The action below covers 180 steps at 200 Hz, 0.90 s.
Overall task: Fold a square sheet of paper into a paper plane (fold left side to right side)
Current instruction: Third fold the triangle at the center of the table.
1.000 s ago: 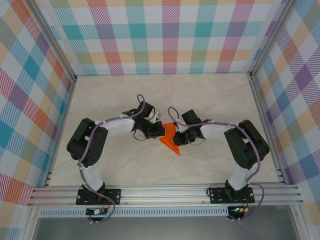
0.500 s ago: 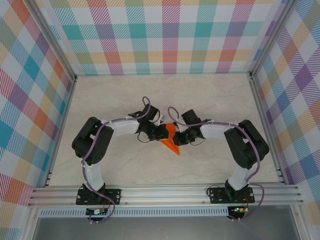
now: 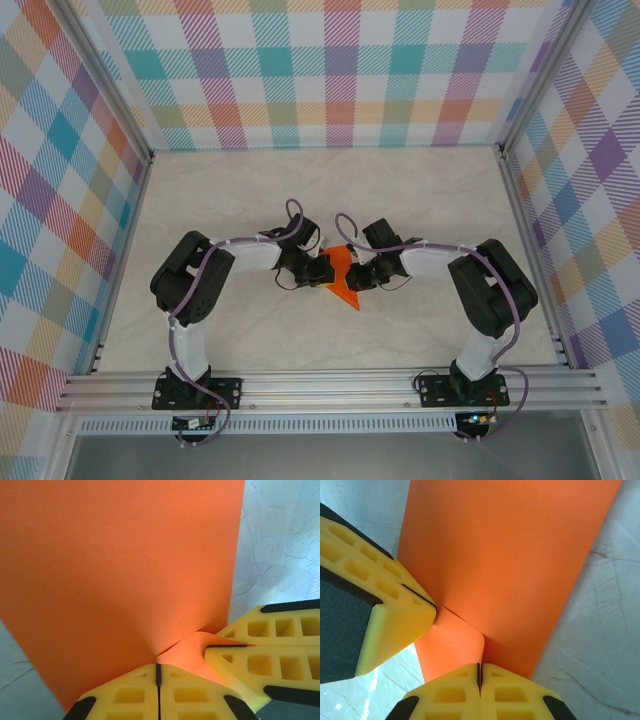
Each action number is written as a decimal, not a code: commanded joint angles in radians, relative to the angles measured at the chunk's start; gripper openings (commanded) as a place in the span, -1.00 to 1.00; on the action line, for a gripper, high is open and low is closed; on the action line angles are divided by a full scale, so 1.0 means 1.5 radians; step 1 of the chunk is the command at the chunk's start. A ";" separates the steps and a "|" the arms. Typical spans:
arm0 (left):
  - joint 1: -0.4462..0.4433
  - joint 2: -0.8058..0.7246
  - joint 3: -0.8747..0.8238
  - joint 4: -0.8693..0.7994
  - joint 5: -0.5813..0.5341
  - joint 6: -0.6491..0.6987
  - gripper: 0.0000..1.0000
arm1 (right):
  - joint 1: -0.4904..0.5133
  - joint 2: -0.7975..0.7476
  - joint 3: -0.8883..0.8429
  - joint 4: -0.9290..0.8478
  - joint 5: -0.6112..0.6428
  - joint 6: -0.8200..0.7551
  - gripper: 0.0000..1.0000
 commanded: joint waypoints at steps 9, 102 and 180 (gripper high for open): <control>-0.004 0.016 -0.028 -0.001 -0.024 0.010 -0.88 | 0.006 0.025 -0.010 -0.056 0.035 -0.015 -1.00; -0.004 0.026 -0.056 0.019 -0.034 0.002 -0.90 | -0.002 -0.132 0.088 -0.201 0.102 0.008 -0.25; -0.004 0.021 -0.056 0.016 -0.041 0.002 -0.90 | 0.031 -0.116 -0.020 -0.058 -0.151 0.103 -0.65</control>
